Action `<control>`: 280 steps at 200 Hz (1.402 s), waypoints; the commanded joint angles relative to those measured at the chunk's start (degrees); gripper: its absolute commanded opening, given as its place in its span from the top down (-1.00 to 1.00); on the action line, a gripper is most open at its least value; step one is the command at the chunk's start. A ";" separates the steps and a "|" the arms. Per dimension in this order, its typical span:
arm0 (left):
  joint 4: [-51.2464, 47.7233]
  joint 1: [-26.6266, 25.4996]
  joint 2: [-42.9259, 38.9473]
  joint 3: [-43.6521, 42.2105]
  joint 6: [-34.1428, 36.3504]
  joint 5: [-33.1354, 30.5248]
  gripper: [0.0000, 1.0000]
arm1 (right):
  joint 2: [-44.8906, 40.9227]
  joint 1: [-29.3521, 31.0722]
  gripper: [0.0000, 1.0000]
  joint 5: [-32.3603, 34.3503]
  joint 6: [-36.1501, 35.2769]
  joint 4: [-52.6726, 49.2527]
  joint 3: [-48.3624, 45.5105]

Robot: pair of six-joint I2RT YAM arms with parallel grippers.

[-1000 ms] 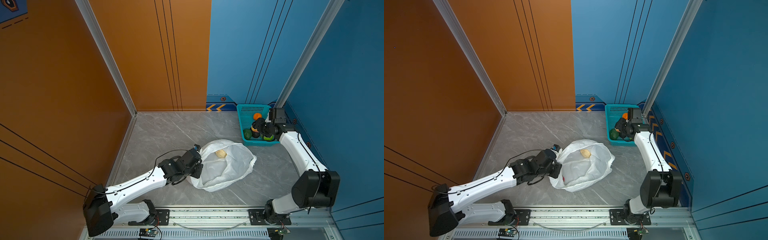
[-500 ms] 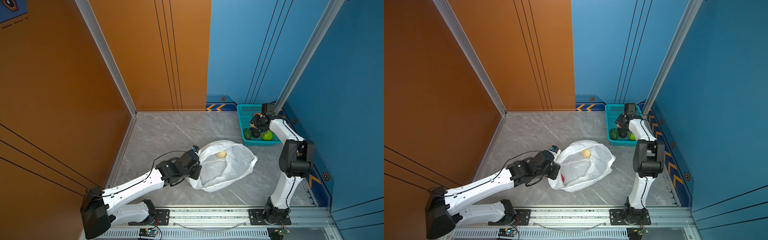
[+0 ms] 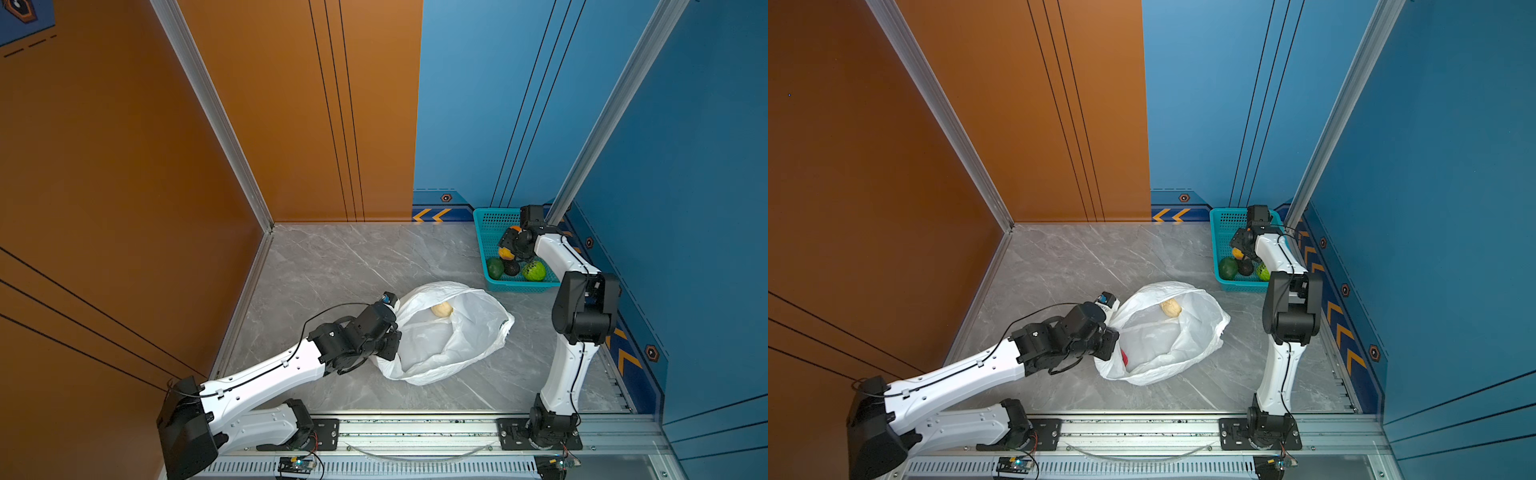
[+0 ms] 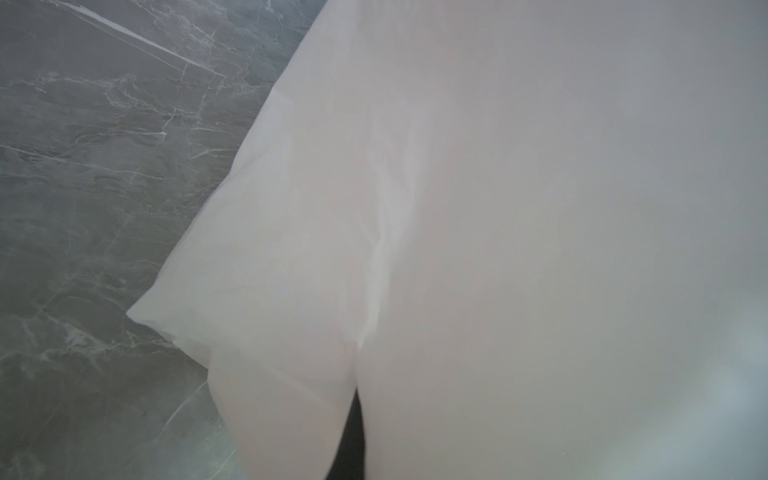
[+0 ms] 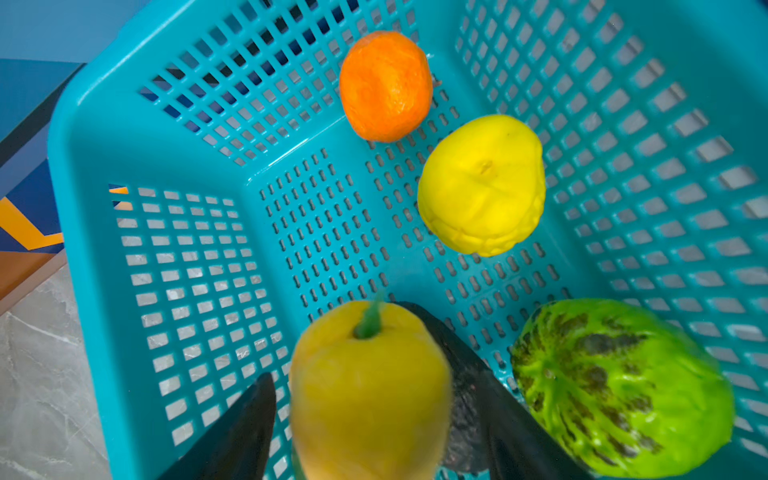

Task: Untie the knot of the plastic bag and take out the fruit
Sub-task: 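Open the right gripper to drop the stemmed yellow fruit into the basket, then move the right gripper back into the bag above the red-yellow fruit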

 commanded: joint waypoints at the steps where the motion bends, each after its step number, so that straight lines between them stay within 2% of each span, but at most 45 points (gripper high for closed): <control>1: 0.03 -0.04 -0.16 -0.49 0.62 0.60 1.00 | -0.35 0.23 -0.61 1.85 -1.02 -3.04 1.41; 70: -0.03 -0.04 -0.66 -0.64 1.34 0.18 1.00 | -7.80 2.47 -0.70 1.18 -2.12 -6.33 -0.85; 127: 0.46 -0.14 -0.21 -0.19 1.63 -0.71 1.00 | -20.68 5.07 -0.71 -5.80 -3.29 -11.35 -5.95; 152: 0.72 -0.25 -0.48 -0.16 1.60 -1.15 1.00 | -27.91 8.31 -0.71 -8.14 -5.09 -15.53 -7.46; 188: 0.81 -0.28 -0.39 -0.01 1.71 -1.25 1.00 | -39.59 17.36 -0.72 -8.81 -6.44 -21.81 -10.22; 222: 0.50 -0.25 -0.04 0.24 1.64 -0.30 1.00 | -49.42 30.29 -0.73 -7.84 -3.24 -24.85 -13.88; 257: -1.39 -0.36 -0.04 0.75 1.20 -0.26 1.00 | -55.40 45.92 -0.72 -2.12 3.26 -25.17 -20.01; 280: -2.26 -0.24 0.22 1.16 1.21 -0.72 1.00 | -57.24 53.59 -0.71 0.75 4.08 -24.29 -24.19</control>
